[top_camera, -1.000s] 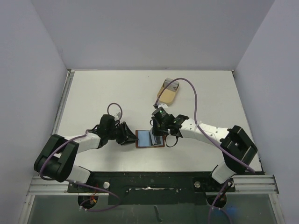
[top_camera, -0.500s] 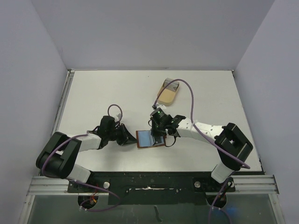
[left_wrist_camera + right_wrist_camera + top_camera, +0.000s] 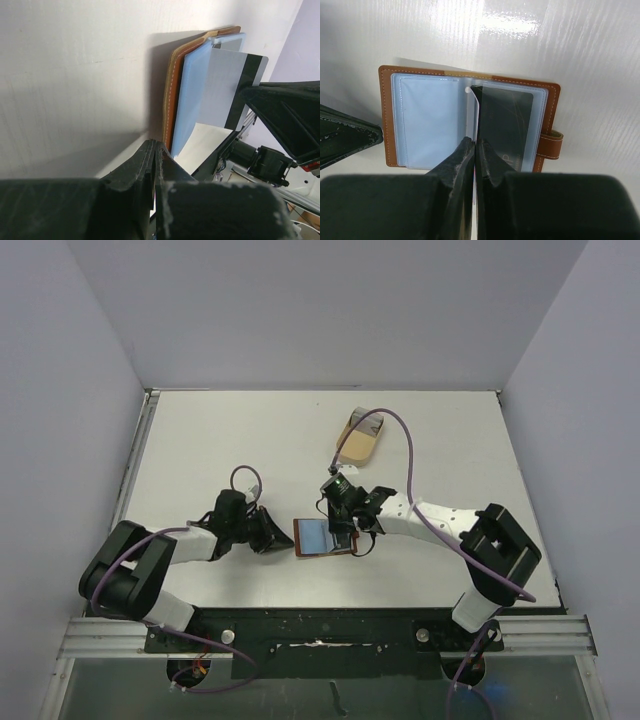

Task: Put the credit cards into the card holder
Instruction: Insert the credit card into the card holder.

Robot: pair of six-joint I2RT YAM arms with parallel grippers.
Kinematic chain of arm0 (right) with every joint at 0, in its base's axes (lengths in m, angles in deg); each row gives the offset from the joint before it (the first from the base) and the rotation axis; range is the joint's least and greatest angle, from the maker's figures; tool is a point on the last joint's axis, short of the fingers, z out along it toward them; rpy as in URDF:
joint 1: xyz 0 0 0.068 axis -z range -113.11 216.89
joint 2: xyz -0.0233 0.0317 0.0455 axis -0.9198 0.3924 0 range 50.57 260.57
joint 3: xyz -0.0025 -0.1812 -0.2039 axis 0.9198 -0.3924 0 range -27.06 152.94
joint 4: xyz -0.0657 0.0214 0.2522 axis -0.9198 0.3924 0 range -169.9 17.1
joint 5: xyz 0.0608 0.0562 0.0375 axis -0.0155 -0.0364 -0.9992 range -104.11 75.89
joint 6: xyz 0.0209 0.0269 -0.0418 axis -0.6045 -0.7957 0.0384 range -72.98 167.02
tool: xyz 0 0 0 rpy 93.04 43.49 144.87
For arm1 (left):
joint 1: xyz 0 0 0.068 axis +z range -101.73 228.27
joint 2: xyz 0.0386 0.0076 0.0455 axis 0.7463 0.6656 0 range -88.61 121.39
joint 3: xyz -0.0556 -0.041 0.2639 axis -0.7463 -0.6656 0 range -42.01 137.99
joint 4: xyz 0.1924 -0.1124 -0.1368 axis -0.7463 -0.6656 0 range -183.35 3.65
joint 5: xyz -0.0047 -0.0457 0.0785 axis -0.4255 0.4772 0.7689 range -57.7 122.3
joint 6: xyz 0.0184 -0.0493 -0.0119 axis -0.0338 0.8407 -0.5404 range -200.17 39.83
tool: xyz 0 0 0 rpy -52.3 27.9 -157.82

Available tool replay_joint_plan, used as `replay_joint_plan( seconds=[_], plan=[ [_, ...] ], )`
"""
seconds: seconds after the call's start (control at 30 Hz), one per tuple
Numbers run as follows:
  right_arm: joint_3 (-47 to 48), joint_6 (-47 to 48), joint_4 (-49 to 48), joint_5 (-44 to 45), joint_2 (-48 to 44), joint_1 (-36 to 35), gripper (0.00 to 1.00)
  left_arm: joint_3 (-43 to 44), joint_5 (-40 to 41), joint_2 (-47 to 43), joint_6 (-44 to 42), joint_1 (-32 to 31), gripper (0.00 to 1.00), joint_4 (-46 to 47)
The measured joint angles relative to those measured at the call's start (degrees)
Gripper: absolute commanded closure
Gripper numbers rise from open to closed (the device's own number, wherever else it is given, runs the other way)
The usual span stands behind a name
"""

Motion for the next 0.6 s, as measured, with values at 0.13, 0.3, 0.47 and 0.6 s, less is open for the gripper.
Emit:
replay_joint_plan(
  seconds=[0.13, 0.3, 0.47, 0.6],
  plan=[
    [0.00, -0.02, 0.37, 0.44, -0.37, -0.04, 1.00, 0.00, -0.02, 0.98, -0.02, 0.00, 1.00, -0.02],
    [0.00, -0.46, 1.40, 1.18, -0.72, -0.04, 1.00, 0.00, 0.00, 1.11, 0.00, 0.00, 1.00, -0.04],
    [0.00, -0.33, 1.84, 1.03, -1.14, 0.00, 1.00, 0.00, -0.24, 1.07, 0.42, -0.02, 0.78, 0.33],
    [-1.79, -0.28, -0.26, -1.97, -2.60, 1.33, 1.00, 0.00, -1.01, 0.17, 1.40, -0.35, 0.67, 1.55]
  ],
)
